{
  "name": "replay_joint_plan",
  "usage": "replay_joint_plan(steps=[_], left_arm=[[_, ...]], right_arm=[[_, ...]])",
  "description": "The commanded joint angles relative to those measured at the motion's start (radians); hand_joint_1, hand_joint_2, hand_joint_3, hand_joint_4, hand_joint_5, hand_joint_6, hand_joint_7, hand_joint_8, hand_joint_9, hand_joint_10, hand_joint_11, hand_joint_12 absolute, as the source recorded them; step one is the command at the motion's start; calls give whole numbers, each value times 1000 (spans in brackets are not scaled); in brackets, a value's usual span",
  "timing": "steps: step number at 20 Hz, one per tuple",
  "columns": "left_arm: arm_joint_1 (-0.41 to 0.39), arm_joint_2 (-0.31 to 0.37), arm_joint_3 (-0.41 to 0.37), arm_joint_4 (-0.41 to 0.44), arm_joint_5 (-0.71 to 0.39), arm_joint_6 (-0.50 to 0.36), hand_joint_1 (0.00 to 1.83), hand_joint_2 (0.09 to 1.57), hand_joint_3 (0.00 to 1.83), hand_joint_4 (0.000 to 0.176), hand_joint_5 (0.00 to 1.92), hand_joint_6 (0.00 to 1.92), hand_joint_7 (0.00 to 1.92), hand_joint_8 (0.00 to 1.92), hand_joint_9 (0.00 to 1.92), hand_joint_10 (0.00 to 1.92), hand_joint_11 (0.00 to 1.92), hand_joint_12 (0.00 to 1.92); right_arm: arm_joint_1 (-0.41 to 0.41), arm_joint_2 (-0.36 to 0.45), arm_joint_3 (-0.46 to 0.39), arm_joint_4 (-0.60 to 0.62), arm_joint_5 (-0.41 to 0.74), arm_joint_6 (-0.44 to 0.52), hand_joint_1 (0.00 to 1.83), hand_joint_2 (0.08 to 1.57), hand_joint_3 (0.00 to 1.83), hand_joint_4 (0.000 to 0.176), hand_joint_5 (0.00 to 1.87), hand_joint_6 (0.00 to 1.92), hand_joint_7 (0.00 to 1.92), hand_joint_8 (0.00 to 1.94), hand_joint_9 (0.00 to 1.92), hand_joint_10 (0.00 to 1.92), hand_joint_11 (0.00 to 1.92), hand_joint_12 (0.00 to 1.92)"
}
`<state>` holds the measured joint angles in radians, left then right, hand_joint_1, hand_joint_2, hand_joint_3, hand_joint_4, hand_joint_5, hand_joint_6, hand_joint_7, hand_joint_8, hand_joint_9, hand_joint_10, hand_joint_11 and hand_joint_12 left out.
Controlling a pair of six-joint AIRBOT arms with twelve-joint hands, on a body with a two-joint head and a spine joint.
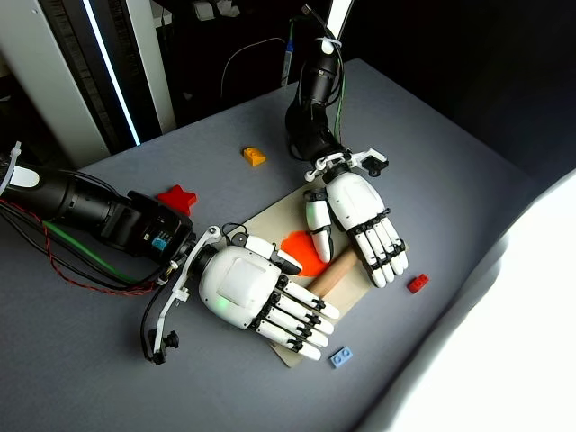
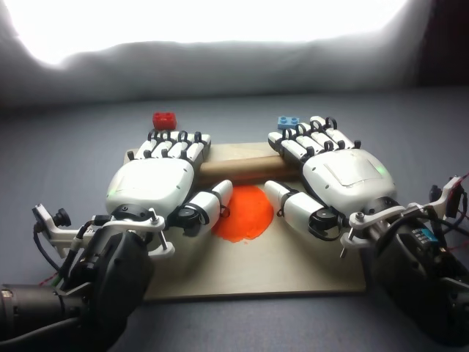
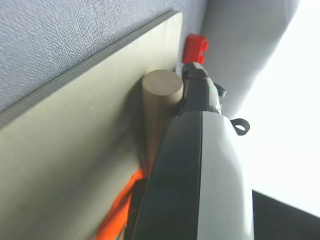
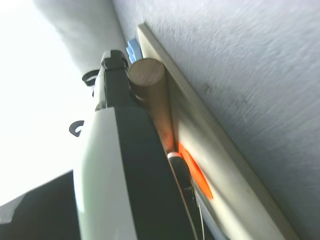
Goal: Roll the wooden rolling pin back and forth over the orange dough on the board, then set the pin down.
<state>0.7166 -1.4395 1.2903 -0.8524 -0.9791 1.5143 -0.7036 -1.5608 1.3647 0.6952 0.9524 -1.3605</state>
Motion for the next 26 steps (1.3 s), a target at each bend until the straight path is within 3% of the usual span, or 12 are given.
replay_joint_plan(steps=[1, 6, 8, 11, 18, 21, 26], left_arm=[[1, 7, -7, 39, -41, 5, 0, 1439, 0, 0, 160, 10, 165, 5, 155, 15, 0, 336], [2, 34, -30, 39, -20, 11, 0, 1437, 0, 0, 205, 6, 220, 2, 203, 6, 0, 408], [5, 50, -44, 39, -20, 9, 0, 1439, 0, 0, 194, 0, 217, 0, 205, 5, 0, 407], [7, 71, -67, 39, -24, 6, 0, 1441, 0, 0, 197, 2, 220, 2, 215, 3, 0, 422], [22, 102, -124, 36, -44, -9, 0, 1441, 1, 0, 193, 0, 221, 1, 206, 0, 0, 351], [30, 112, -149, 34, -55, -10, 0, 1440, 0, 0, 200, 2, 235, 3, 221, 4, 0, 405], [37, 126, -183, 33, -68, -17, 0, 1440, 0, 0, 202, 1, 235, 1, 214, 0, 0, 376]], right_arm=[[-9, -2, -8, -21, 27, 6, 0, 1528, 0, 0, 249, 52, 284, 29, 208, 41, 0, 295], [-12, 0, -12, -11, 22, -2, 0, 1533, 1, 0, 316, 88, 388, 36, 302, 79, 0, 580], [-12, 2, -17, -11, 28, -6, 0, 1537, 2, 0, 302, 90, 368, 19, 280, 74, 0, 528], [-19, 10, -33, -11, 35, -10, 0, 1539, 1, 0, 312, 115, 394, 19, 324, 111, 0, 698], [-32, 26, -73, 0, 59, -40, 0, 1536, 0, 0, 283, 142, 399, 6, 294, 131, 0, 609], [-38, 32, -83, 10, 60, -49, 0, 1535, 0, 0, 276, 146, 384, 0, 275, 130, 0, 565], [-49, 38, -96, 10, 76, -58, 0, 1533, 0, 0, 279, 170, 406, 4, 274, 154, 0, 611]])
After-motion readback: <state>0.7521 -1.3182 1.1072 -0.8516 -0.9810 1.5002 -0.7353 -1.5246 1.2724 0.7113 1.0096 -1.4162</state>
